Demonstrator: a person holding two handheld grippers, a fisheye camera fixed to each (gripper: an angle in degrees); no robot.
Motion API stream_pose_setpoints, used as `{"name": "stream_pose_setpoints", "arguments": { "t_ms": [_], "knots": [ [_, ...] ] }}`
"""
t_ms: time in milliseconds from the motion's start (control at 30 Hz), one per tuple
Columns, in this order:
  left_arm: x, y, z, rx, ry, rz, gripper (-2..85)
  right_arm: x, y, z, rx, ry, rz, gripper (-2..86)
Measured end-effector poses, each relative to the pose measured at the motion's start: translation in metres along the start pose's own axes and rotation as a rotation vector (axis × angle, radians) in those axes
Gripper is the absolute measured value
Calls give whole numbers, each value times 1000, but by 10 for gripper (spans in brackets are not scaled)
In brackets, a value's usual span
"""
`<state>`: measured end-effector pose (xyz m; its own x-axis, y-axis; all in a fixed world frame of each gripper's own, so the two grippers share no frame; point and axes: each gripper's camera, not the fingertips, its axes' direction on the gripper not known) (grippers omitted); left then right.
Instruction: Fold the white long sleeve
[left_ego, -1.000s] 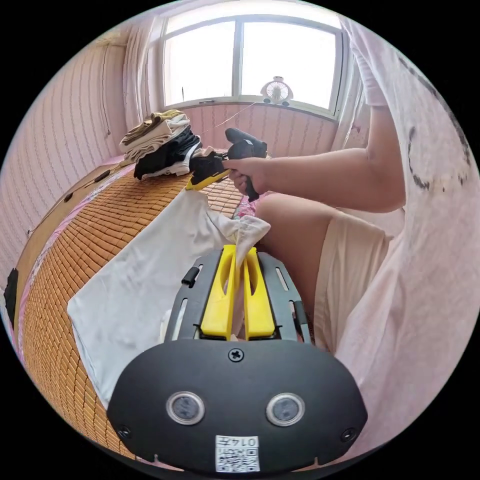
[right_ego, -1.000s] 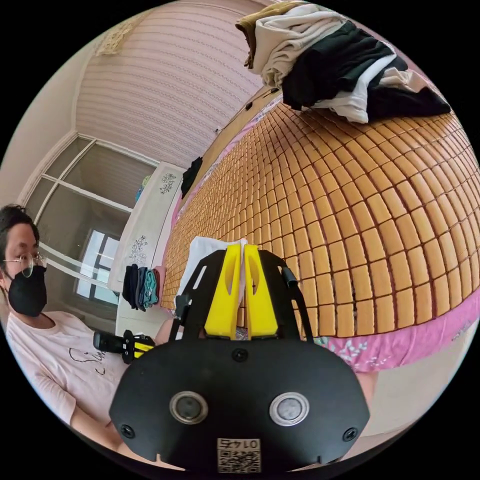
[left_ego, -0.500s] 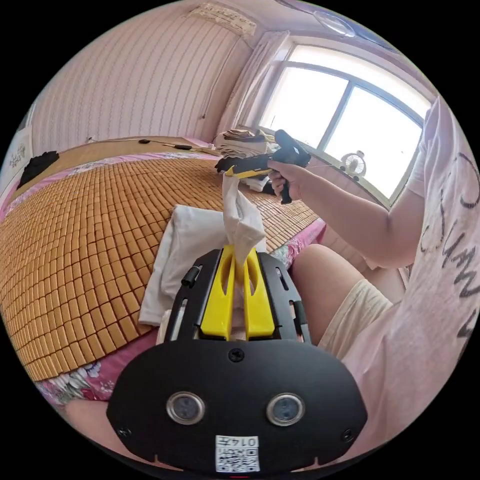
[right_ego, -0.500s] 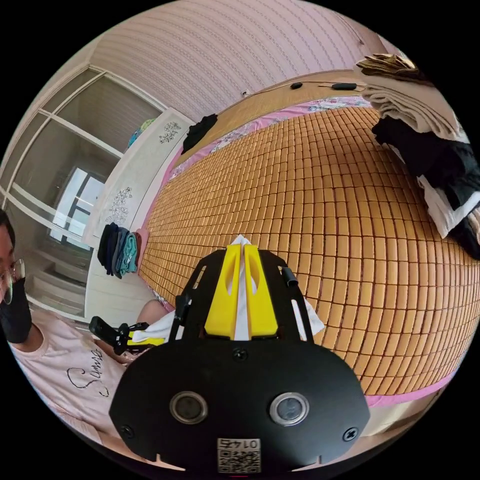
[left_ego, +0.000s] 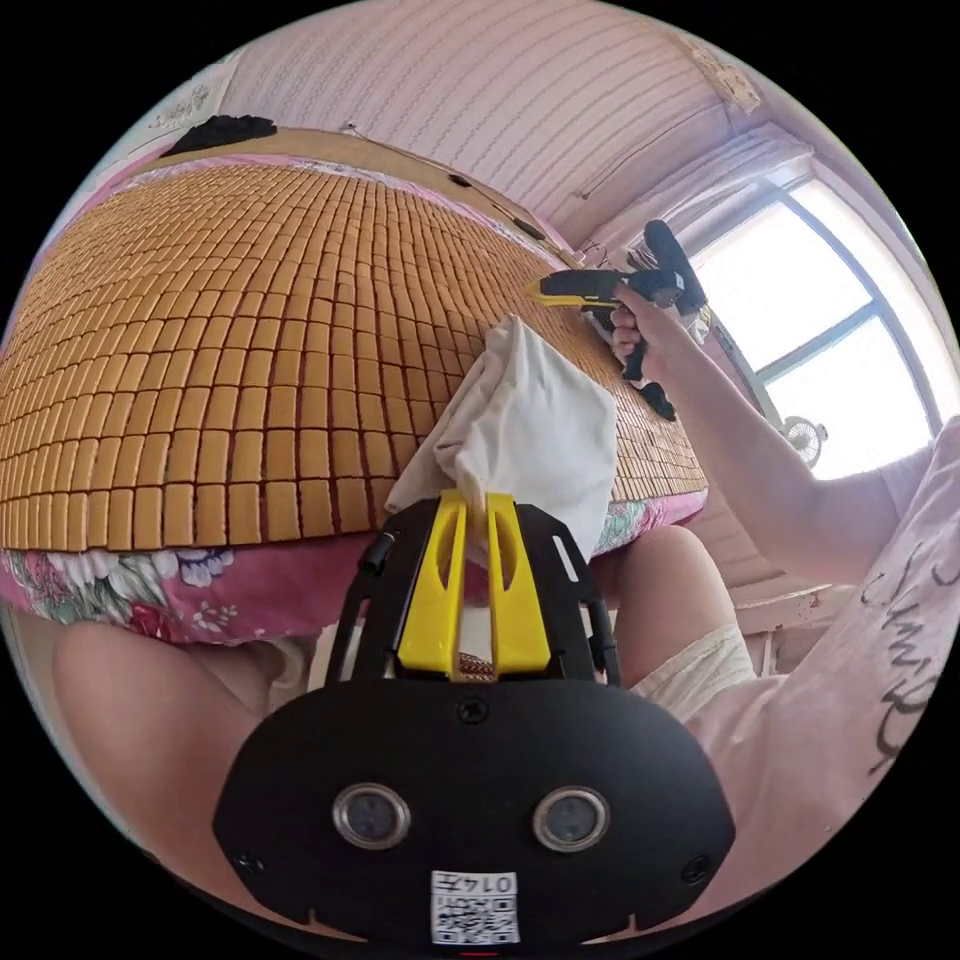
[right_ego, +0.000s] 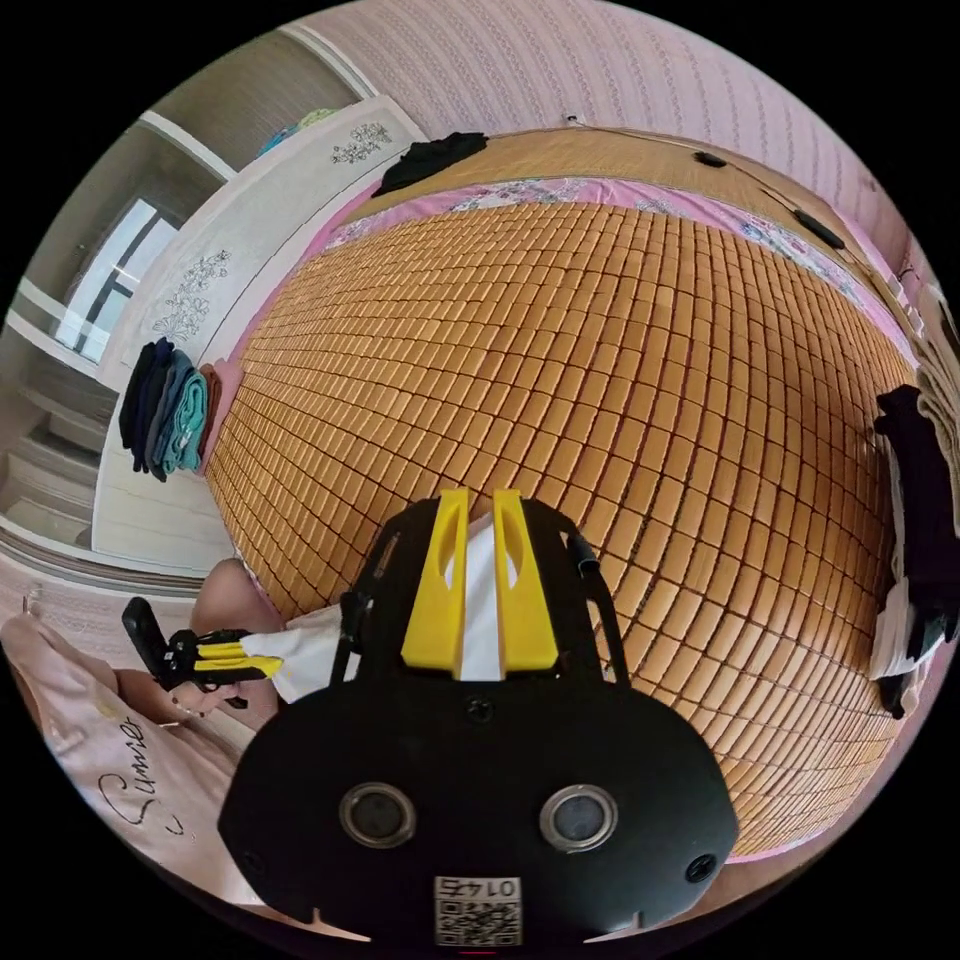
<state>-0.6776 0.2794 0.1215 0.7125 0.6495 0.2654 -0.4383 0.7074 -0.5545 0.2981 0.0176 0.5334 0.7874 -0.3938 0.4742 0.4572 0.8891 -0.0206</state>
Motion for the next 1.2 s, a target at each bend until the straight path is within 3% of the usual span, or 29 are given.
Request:
{"name": "stream_pose_setpoints", "arguments": {
  "t_ms": [200,400,533,700,800,1200],
  "knots": [
    [-29,1,-29,-48,-147,-144,25,-24,-10,21,-144,155,-167,94],
    [-17,-3,-31,-12,-152,43,93,-38,-12,44,-202,119,-218,110],
    [-11,-5,-5,-137,-199,111,111,-53,-14,48,-204,144,-263,100],
    [-7,2,-12,-106,-262,147,66,-73,-9,47,-200,148,-322,58],
    [-7,9,-16,-106,-201,153,23,-84,-5,44,-193,170,-340,34],
    [61,71,-144,132,-181,354,-9,-136,107,-118,288,75,-270,10]
  ]
}}
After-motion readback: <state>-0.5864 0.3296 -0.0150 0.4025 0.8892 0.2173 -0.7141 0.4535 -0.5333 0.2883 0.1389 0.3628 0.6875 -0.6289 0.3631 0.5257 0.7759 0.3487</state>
